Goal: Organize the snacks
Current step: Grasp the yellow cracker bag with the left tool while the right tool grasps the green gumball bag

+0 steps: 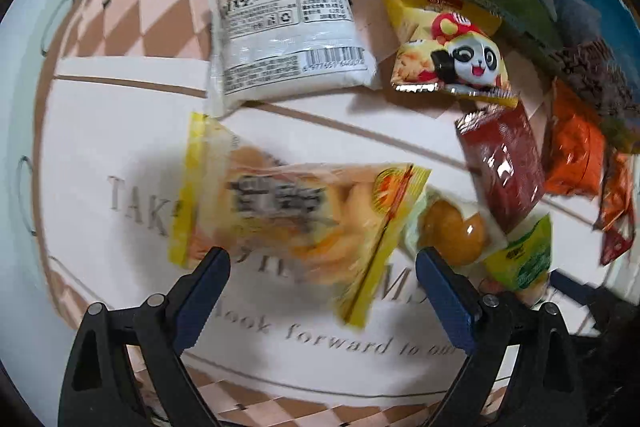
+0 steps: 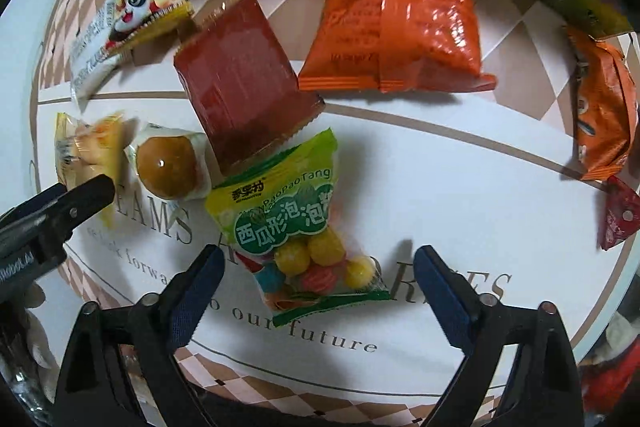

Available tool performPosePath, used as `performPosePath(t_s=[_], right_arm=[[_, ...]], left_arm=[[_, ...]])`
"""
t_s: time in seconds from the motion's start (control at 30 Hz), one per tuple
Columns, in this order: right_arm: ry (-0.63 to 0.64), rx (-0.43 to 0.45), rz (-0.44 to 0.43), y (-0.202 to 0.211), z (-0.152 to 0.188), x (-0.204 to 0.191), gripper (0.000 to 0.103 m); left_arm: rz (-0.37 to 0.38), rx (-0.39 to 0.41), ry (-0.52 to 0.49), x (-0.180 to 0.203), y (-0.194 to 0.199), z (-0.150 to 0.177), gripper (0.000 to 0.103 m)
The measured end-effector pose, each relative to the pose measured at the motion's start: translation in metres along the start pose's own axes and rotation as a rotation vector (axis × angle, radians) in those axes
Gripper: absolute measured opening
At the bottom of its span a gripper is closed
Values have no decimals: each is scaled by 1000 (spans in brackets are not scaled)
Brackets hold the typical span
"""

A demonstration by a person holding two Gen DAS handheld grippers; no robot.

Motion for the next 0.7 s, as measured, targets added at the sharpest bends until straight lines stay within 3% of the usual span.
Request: performPosePath(t_s=[0.13, 0.23, 0.33, 0.47, 0.57, 0.7], right_arm=[[-8, -10, -12, -8, 6, 0, 75], [-6, -18, 9, -8, 12, 0, 75], [-56, -42, -45, -11, 20, 3, 75], [-118, -38, -81, -8, 22, 14, 75], [-153, -29, -97, -9, 22, 18, 75], [-175, -12, -100, -7, 18, 18, 75]], left_arm=[[27, -38, 44, -5, -11, 0, 95], [52, -28, 105, -22, -3, 6, 95], [105, -41, 257, -55, 9, 11, 95], [190, -174, 458, -82, -5, 13, 95], [221, -259, 514, -79, -23, 12, 95], [205, -268, 512, -66, -34, -1, 95]])
Point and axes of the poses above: each gripper's, at about its wrist camera, not at the fingertips, and y roughly against the way its jaws point, x to its right, z to its underside, the point moved 4 cm from there along -y, roughly the way its jaws point, and after that the axes turned 15 degrees about -z, right-handed, at the moved point
